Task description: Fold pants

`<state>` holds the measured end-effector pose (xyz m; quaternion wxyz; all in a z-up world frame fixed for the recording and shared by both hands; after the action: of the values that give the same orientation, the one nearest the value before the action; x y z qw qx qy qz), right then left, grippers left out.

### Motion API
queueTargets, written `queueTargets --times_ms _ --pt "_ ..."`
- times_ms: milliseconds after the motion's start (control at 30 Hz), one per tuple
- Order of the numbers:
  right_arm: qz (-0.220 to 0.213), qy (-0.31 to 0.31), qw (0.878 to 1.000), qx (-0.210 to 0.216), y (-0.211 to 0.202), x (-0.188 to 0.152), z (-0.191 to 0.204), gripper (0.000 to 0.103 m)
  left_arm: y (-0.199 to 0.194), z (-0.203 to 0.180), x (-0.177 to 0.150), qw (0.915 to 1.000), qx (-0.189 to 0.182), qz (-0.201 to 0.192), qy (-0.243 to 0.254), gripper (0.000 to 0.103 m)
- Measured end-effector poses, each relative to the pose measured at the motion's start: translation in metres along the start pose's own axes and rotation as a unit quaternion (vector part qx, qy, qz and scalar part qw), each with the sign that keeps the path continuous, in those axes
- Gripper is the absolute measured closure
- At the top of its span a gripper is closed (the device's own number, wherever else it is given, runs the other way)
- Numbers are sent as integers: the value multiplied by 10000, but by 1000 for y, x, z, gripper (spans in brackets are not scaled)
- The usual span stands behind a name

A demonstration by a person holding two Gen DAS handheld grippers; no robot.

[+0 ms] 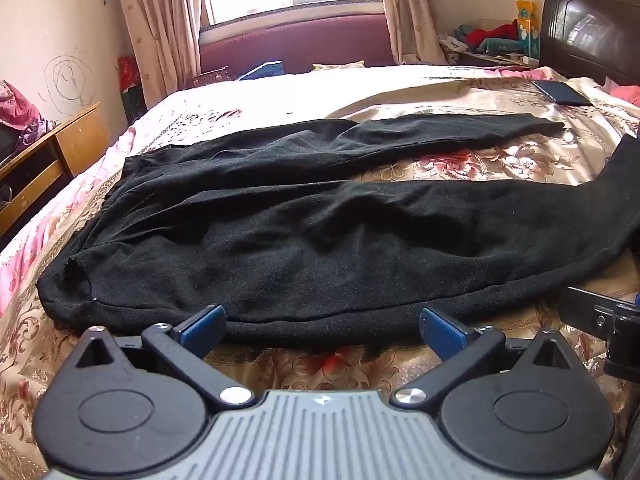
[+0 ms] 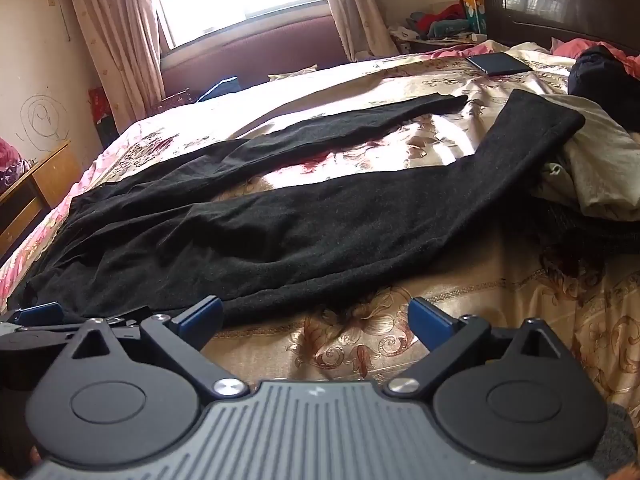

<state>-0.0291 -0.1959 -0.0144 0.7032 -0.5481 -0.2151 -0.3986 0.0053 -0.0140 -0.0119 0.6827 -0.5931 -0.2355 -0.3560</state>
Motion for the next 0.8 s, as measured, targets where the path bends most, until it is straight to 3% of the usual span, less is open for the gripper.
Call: queueTargets --times_ms 800 --pt "53 -52 10000 34 1 -1 1 5 0 0 0 10000 -35 20 -4 0"
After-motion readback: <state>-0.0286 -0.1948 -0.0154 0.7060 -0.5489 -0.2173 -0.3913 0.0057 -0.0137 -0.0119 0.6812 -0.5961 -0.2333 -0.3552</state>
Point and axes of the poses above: each gripper's, at about its wrist camera, not at the fingertips, and y roughly the way its jaws point, z to its left, x to its top, the point moved 1 cm from there along y, roughly the way its jaws point, and after that the axes turned 5 degrees about y, right-handed, at the moved point
